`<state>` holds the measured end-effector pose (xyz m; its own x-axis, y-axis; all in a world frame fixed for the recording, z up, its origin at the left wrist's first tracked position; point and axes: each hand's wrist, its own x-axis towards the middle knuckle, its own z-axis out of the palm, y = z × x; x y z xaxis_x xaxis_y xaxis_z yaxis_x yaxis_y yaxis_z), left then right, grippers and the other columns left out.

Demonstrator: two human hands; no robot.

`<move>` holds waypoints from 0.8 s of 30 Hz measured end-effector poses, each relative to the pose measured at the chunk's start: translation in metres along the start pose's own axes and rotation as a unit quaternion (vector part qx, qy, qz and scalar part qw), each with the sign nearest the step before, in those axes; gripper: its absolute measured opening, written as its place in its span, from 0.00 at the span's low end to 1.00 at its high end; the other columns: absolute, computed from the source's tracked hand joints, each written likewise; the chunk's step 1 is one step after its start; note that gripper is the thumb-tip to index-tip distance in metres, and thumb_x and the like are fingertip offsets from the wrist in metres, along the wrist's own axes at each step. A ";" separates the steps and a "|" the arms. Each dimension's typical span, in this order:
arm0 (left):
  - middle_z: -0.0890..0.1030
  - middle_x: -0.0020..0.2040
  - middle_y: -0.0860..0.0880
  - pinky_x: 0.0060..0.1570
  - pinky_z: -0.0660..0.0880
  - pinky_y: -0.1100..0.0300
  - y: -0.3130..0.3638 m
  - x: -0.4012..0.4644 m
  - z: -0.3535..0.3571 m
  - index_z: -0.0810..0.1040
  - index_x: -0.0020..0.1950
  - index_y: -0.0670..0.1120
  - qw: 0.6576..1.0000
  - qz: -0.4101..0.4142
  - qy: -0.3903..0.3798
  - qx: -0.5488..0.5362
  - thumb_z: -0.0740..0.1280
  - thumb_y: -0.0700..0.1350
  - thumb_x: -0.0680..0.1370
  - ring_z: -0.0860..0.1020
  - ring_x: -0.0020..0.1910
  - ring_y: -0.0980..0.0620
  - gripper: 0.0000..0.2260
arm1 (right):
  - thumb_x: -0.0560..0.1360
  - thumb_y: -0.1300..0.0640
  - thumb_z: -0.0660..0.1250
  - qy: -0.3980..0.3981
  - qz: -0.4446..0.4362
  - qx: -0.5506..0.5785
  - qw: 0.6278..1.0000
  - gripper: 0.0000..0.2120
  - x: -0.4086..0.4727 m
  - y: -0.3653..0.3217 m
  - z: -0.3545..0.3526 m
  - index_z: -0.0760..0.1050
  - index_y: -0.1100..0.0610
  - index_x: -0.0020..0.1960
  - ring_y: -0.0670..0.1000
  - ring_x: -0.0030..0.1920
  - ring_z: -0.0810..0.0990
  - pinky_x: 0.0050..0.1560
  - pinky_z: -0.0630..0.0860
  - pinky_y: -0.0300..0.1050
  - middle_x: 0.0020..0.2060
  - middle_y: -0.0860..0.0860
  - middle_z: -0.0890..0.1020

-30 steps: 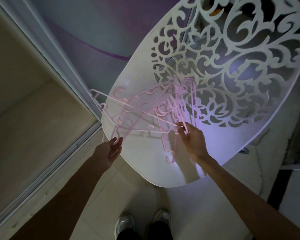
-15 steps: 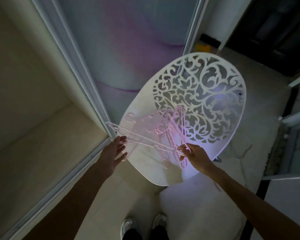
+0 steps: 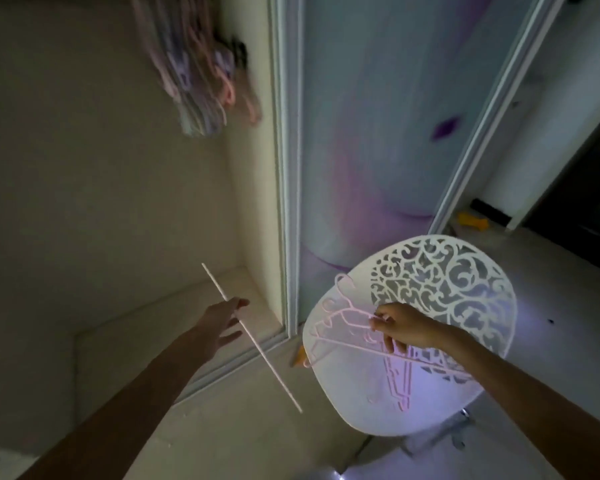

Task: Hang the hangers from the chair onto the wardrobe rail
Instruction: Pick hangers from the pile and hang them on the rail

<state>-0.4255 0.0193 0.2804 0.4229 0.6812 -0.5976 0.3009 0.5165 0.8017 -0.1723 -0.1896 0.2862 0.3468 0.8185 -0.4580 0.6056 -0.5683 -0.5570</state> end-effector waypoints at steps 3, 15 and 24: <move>0.74 0.41 0.54 0.43 0.70 0.61 0.022 -0.034 -0.038 0.76 0.38 0.49 0.996 0.052 0.068 -0.007 0.60 0.45 0.80 0.71 0.39 0.56 0.12 | 0.80 0.52 0.57 0.038 -0.072 -0.073 0.994 0.10 -0.004 -0.050 -0.016 0.67 0.50 0.40 0.42 0.18 0.71 0.25 0.66 0.30 0.24 0.48 0.78; 0.84 0.30 0.54 0.44 0.76 0.67 0.135 -0.103 -0.169 0.81 0.42 0.35 0.967 0.196 -0.103 0.128 0.58 0.31 0.73 0.83 0.34 0.62 0.12 | 0.75 0.42 0.63 -0.059 -0.348 -0.245 0.903 0.07 0.004 -0.293 -0.051 0.79 0.39 0.46 0.46 0.46 0.79 0.54 0.74 0.48 0.41 0.42 0.81; 0.84 0.45 0.53 0.55 0.74 0.63 0.191 -0.100 -0.251 0.78 0.53 0.45 0.949 0.121 -0.235 0.170 0.54 0.45 0.80 0.81 0.46 0.57 0.13 | 0.77 0.43 0.60 0.112 -0.379 -0.335 0.855 0.15 0.075 -0.439 -0.029 0.76 0.46 0.59 0.49 0.57 0.74 0.60 0.63 0.46 0.54 0.46 0.79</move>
<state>-0.6250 0.1799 0.4905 0.8255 0.4109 -0.3869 0.3704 0.1229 0.9207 -0.3908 0.1234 0.5165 -0.2432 0.9689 0.0449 0.9661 0.2461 -0.0778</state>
